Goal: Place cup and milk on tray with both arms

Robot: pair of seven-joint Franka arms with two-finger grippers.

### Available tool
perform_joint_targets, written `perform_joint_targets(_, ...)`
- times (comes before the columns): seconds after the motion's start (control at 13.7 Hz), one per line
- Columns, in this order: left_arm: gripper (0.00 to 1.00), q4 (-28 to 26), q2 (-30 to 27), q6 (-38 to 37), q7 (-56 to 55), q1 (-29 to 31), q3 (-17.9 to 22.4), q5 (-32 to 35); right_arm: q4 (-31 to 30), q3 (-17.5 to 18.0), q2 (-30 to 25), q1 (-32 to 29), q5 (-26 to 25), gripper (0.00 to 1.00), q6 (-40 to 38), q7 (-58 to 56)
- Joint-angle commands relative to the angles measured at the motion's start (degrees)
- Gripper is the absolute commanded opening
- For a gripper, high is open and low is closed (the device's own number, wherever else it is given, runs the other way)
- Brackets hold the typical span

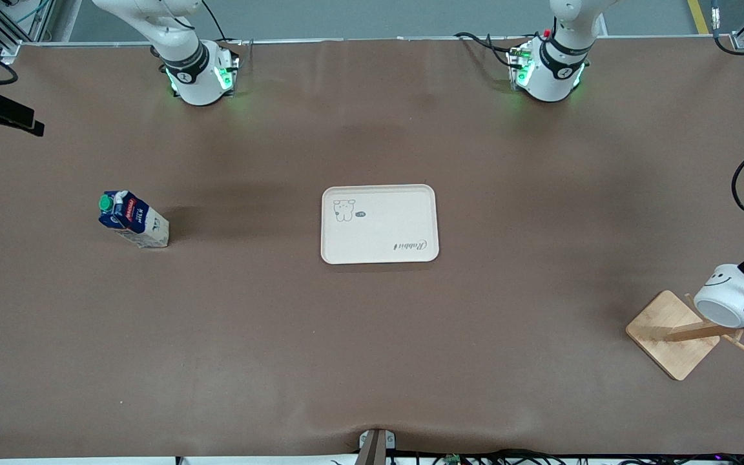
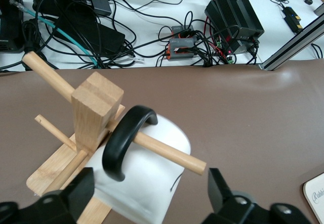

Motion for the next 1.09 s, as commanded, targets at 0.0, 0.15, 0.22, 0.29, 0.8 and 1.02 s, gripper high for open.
perform_joint_targets(0.0,0.89,0.19,-0.25,0.19,2.24,0.33,-0.68,-2.34,1.14,0.62,2.11,-1.02,-0.75,1.0,0.25,-0.87)
perform_joint_targets(0.15,0.88,0.19,0.45,0.19,4.35,0.33,-0.77,-3.65,1.14,0.62,4.4,-1.03,-2.68,1.0,0.34,-0.87)
perform_joint_targets(0.22,0.88,-0.16,0.46,0.11,4.88,0.33,-0.77,-3.83,1.14,0.62,5.63,-1.03,-3.21,1.0,0.25,-0.87)
perform_joint_targets(0.29,0.88,-0.77,0.28,0.02,4.88,0.41,-0.68,-3.92,1.14,0.62,5.99,-1.03,-2.78,1.0,0.6,-0.79)
perform_joint_targets(0.8,0.9,-3.68,-1.03,-3.4,5.15,4.36,-0.59,-3.75,-7.54,0.62,7.48,-1.11,-2.07,1.0,9.81,-0.79)
perform_joint_targets(1.02,0.9,-3.41,-1.74,-6.66,4.53,4.98,-0.24,-3.14,-13.69,0.62,6.96,-1.81,-2.07,1.0,15.44,-0.79)
